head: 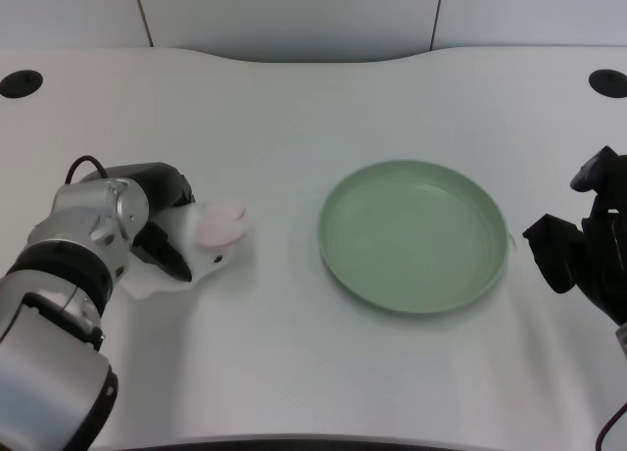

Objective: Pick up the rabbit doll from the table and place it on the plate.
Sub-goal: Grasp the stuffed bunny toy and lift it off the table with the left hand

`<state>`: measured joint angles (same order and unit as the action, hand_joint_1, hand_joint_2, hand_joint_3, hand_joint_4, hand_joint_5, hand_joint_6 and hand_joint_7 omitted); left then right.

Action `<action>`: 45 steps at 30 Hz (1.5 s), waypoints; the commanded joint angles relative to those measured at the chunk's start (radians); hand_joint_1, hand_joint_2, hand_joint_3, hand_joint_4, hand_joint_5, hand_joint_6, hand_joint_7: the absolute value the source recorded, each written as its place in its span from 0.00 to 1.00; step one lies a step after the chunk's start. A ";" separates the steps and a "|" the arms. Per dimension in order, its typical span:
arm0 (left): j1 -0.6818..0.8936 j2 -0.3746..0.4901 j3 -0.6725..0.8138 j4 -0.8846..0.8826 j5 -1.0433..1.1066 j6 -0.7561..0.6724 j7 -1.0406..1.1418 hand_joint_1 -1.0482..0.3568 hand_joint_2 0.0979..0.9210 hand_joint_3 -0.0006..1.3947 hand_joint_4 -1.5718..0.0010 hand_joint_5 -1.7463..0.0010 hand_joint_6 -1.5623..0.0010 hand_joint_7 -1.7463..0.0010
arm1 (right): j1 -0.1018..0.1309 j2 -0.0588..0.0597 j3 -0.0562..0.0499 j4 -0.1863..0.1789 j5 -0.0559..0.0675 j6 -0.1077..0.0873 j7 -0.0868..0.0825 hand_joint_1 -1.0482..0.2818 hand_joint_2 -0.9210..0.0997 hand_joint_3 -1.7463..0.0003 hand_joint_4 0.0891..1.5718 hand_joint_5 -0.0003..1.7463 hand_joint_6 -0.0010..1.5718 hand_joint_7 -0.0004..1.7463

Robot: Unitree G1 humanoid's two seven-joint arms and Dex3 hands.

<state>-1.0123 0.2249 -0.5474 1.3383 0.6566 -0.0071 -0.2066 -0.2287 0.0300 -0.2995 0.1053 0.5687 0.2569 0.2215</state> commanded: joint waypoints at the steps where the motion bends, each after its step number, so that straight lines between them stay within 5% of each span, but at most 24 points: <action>1: 0.046 0.017 -0.001 0.011 0.005 0.012 0.013 0.21 0.84 0.02 0.77 0.99 0.64 1.00 | 0.017 -0.015 -0.006 -0.022 -0.001 0.010 -0.015 0.41 0.05 0.51 1.00 1.00 1.00 1.00; 5: 0.052 0.013 -0.007 0.012 0.011 0.026 0.023 0.19 0.92 0.02 0.75 0.99 0.63 0.99 | 0.019 -0.019 -0.007 -0.020 0.002 0.008 -0.003 0.41 0.04 0.51 1.00 1.00 1.00 1.00; 8: 0.058 0.003 -0.030 0.013 0.035 0.040 0.073 0.19 0.84 0.01 0.69 0.96 0.59 0.99 | 0.020 -0.015 -0.010 -0.024 0.009 0.012 -0.007 0.41 0.05 0.52 1.00 1.00 1.00 1.00; 10: 0.073 -0.001 -0.044 0.012 0.049 0.039 0.138 0.17 0.90 0.02 0.63 0.95 0.54 0.98 | 0.022 -0.013 -0.007 -0.030 0.002 0.008 -0.012 0.41 0.05 0.52 1.00 1.00 1.00 1.00; 13: 0.086 0.004 -0.049 0.015 0.056 0.022 0.186 0.19 0.97 0.02 0.59 0.94 0.46 0.97 | 0.023 -0.010 -0.009 -0.035 0.008 0.015 -0.017 0.41 0.05 0.52 1.00 1.00 1.00 1.00; 16: 0.094 0.008 -0.043 0.018 0.051 0.019 0.215 0.26 0.91 0.01 0.53 0.93 0.36 0.97 | 0.023 -0.012 -0.012 -0.035 0.016 0.024 -0.014 0.41 0.05 0.51 1.00 1.00 1.00 1.00; 22: 0.129 0.022 0.001 0.016 0.020 -0.014 0.315 0.59 0.77 0.00 0.22 0.84 0.16 0.97 | 0.029 -0.012 -0.009 -0.048 0.015 0.023 -0.009 0.41 0.05 0.51 1.00 1.00 1.00 1.00; 28: 0.163 0.049 0.025 0.015 0.008 -0.091 0.406 0.64 0.80 0.00 0.07 0.79 0.01 0.95 | 0.020 -0.010 -0.015 -0.022 0.020 0.011 0.005 0.41 0.05 0.51 1.00 1.00 1.00 1.00; 30: 0.159 0.054 0.033 0.016 0.002 -0.099 0.400 0.61 0.82 0.00 0.07 0.86 0.02 0.97 | 0.015 -0.015 -0.013 -0.015 0.020 0.011 0.017 0.41 0.04 0.50 1.00 1.00 1.00 1.00; 33: 0.137 0.058 0.052 0.015 -0.013 -0.094 0.356 0.62 0.86 0.01 0.02 0.90 0.00 0.95 | 0.012 -0.014 -0.007 -0.017 0.003 0.010 0.006 0.41 0.04 0.50 1.00 1.00 1.00 1.00; 39: 0.066 0.077 0.113 -0.005 -0.065 -0.123 0.310 0.58 0.89 0.01 0.12 0.98 0.09 0.99 | 0.002 -0.006 -0.002 0.001 -0.008 -0.004 0.000 0.41 0.04 0.50 1.00 1.00 1.00 1.00; 41: 0.032 0.083 0.122 -0.012 -0.068 -0.133 0.291 0.61 0.90 0.01 0.04 0.94 0.02 0.96 | 0.000 -0.004 0.001 0.003 -0.014 -0.008 -0.006 0.41 0.04 0.50 1.00 1.00 1.00 1.00; 45: -0.059 0.086 0.140 -0.031 -0.081 -0.161 0.262 0.62 0.86 0.00 0.06 0.96 0.02 0.97 | -0.011 0.003 -0.004 0.025 0.003 -0.013 0.004 0.41 0.04 0.50 1.00 1.00 1.00 1.00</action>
<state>-1.0190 0.2961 -0.4162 1.3260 0.5827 -0.1554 0.0711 -0.2349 0.0383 -0.2956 0.1171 0.5671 0.2550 0.2254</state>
